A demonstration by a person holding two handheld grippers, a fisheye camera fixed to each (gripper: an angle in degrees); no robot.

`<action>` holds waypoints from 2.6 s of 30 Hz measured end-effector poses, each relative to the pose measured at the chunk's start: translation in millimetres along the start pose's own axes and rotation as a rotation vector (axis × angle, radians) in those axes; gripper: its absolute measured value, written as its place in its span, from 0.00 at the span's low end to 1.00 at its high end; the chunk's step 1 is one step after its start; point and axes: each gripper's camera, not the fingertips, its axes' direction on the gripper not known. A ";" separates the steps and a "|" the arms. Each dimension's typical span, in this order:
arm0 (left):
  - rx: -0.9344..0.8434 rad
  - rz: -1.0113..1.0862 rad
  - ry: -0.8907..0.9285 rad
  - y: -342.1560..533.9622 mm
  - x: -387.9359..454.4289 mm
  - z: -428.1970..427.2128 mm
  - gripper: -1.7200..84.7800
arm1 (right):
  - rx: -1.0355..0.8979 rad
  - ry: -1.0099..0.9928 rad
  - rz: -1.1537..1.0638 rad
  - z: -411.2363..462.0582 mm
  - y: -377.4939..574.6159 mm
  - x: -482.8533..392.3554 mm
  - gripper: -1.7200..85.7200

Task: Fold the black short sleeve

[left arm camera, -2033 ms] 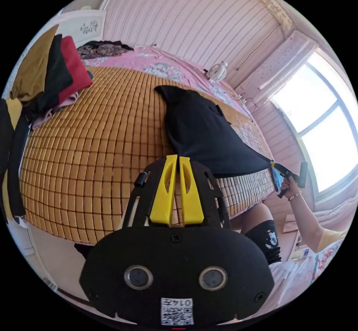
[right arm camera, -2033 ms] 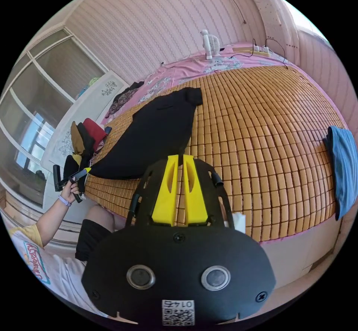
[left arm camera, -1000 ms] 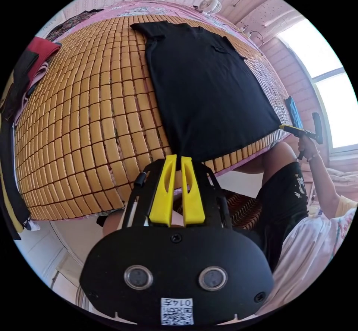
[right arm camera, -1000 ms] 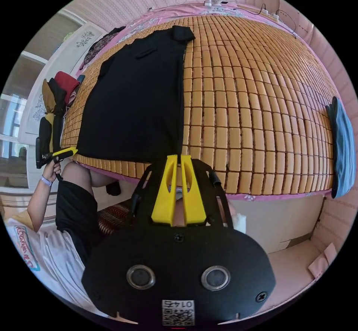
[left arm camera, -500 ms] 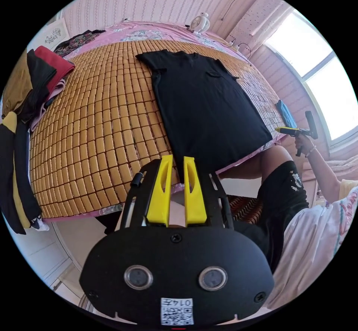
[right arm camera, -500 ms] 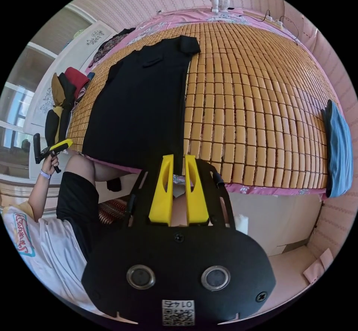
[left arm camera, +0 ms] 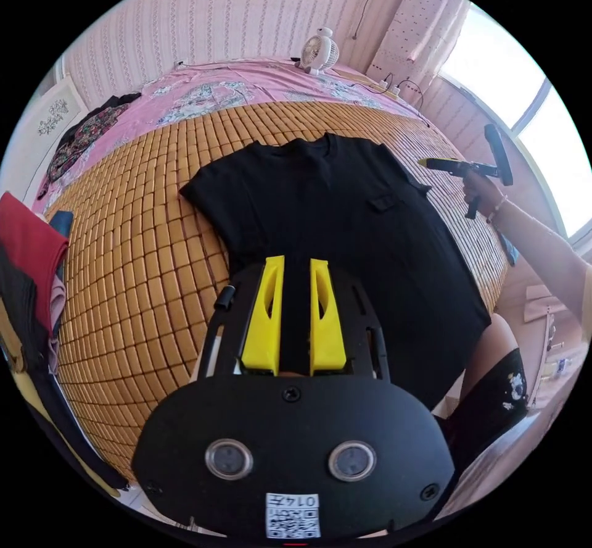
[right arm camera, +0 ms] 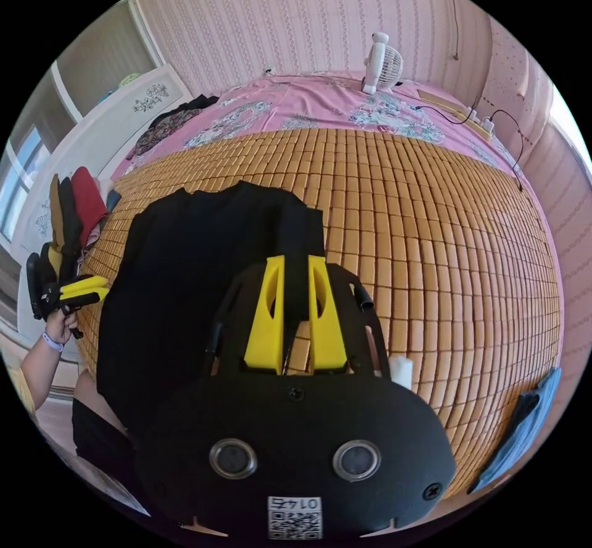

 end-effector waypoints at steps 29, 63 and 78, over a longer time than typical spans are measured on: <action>0.012 -0.246 -0.053 -31.8 -60.4 -0.7 0.10 | -0.113 -0.071 -0.205 41.7 -78.3 -121.7 0.08; 0.082 -0.600 0.074 18.0 -181.2 -41.6 0.09 | -0.299 -0.317 -0.664 190.3 -163.0 -393.3 0.07; 0.038 -0.572 0.099 7.5 -189.0 -30.2 0.02 | -0.163 -0.215 -0.537 183.5 -178.9 -400.1 0.02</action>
